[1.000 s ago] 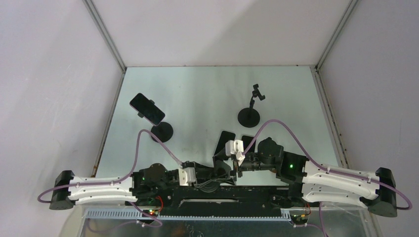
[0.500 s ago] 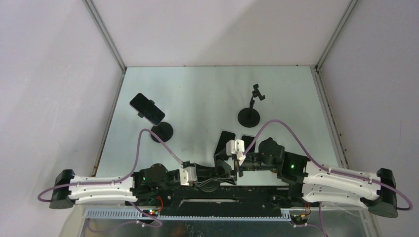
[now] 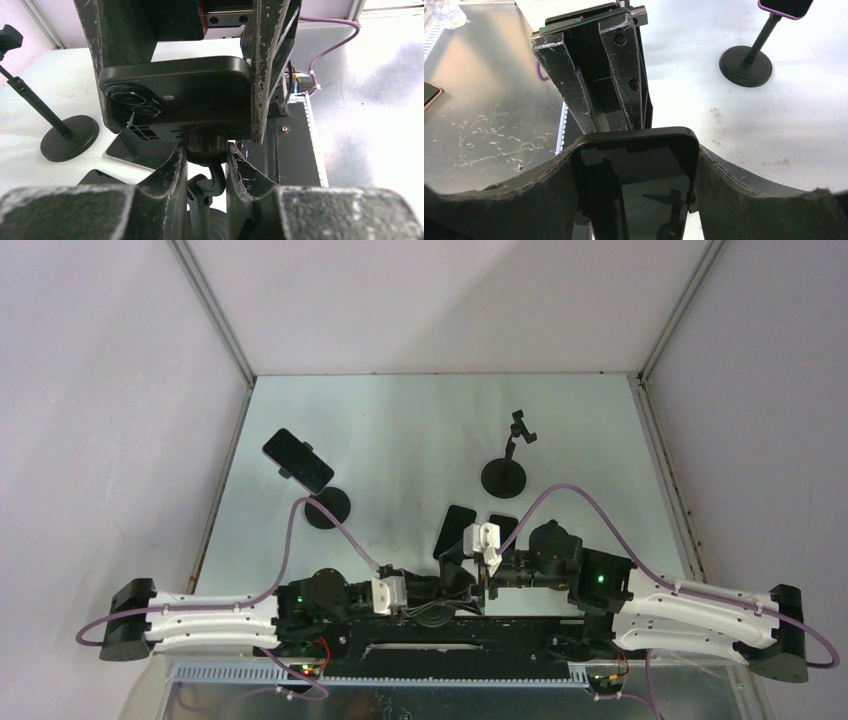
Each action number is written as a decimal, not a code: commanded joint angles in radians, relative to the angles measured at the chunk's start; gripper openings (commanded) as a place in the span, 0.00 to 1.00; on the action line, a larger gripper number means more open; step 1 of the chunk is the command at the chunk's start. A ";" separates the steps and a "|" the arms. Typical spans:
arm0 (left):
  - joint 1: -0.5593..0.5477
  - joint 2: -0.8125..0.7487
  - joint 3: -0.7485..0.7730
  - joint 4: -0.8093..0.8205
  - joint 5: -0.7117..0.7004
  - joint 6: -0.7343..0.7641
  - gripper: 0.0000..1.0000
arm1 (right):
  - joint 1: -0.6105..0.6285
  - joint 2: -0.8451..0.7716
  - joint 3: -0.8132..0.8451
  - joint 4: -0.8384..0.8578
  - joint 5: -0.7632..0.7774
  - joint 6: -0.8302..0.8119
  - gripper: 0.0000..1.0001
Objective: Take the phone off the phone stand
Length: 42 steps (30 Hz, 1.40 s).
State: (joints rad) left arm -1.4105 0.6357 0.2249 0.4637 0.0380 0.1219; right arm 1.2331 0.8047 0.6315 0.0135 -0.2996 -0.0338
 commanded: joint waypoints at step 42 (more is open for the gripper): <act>0.003 0.252 0.032 0.134 0.137 -0.057 0.00 | 0.040 -0.109 0.175 0.175 0.100 0.009 0.00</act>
State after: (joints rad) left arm -1.3983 0.8486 0.2443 0.6693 0.0978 0.0772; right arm 1.2678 0.7387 0.6800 -0.0959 -0.2123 -0.0330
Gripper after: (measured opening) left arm 0.266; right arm 0.739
